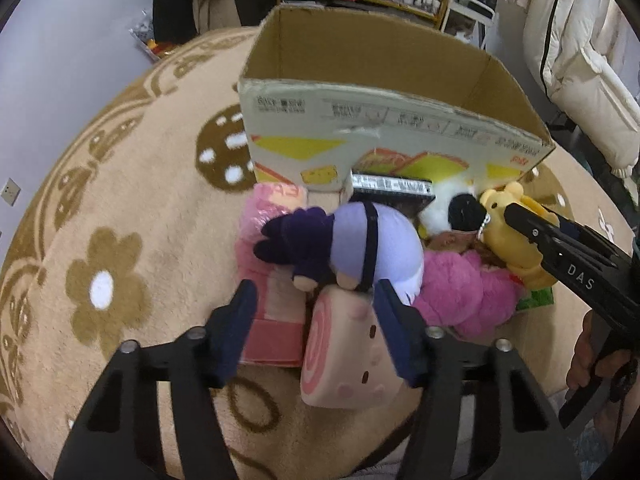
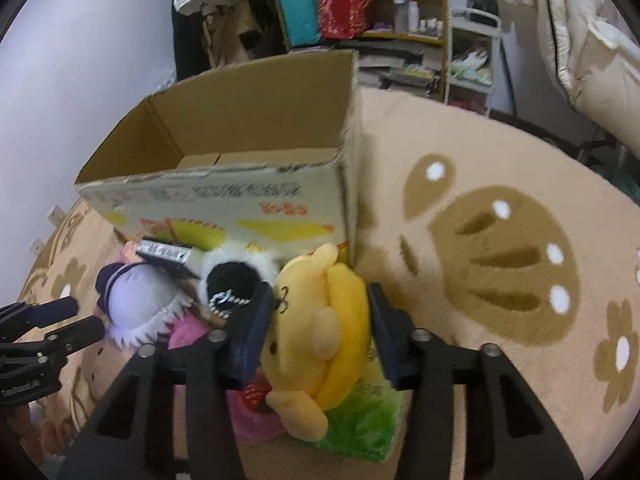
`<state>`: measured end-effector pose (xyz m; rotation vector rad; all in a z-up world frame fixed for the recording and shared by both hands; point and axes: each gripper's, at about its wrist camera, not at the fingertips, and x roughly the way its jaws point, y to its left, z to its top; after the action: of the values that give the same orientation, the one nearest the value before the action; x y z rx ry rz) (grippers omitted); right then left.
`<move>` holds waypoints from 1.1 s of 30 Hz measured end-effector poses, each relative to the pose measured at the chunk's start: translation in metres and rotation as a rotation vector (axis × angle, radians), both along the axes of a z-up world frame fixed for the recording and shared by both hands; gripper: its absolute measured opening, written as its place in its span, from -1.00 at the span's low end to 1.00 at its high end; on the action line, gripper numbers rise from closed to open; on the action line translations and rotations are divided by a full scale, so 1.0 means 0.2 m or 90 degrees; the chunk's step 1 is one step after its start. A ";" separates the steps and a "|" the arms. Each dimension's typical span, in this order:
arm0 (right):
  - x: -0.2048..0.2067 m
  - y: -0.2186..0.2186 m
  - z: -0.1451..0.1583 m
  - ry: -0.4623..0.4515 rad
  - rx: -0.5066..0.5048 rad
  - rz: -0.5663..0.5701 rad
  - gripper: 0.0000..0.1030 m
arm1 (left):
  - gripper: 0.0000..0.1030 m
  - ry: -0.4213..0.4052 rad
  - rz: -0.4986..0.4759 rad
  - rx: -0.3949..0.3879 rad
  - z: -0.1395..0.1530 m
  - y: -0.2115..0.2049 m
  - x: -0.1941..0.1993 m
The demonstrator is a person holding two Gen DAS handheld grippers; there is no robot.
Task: Organize soft objects
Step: 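Lower left tool to pink roll-cake plush while right tool lowers to yellow Pooh plush, then close left tool on pink roll-cake plush while right tool closes on yellow Pooh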
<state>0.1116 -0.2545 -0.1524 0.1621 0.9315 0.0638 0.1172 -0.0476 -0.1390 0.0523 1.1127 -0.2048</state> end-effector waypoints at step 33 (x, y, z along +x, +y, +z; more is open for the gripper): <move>0.02 0.04 0.00 0.010 -0.009 0.014 -0.22 | -0.21 0.071 -0.082 0.012 -0.13 -0.16 -0.05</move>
<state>0.1164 -0.2470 -0.1530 0.1395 0.9485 0.0760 0.1080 -0.0798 -0.1651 0.1306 1.2234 -0.3148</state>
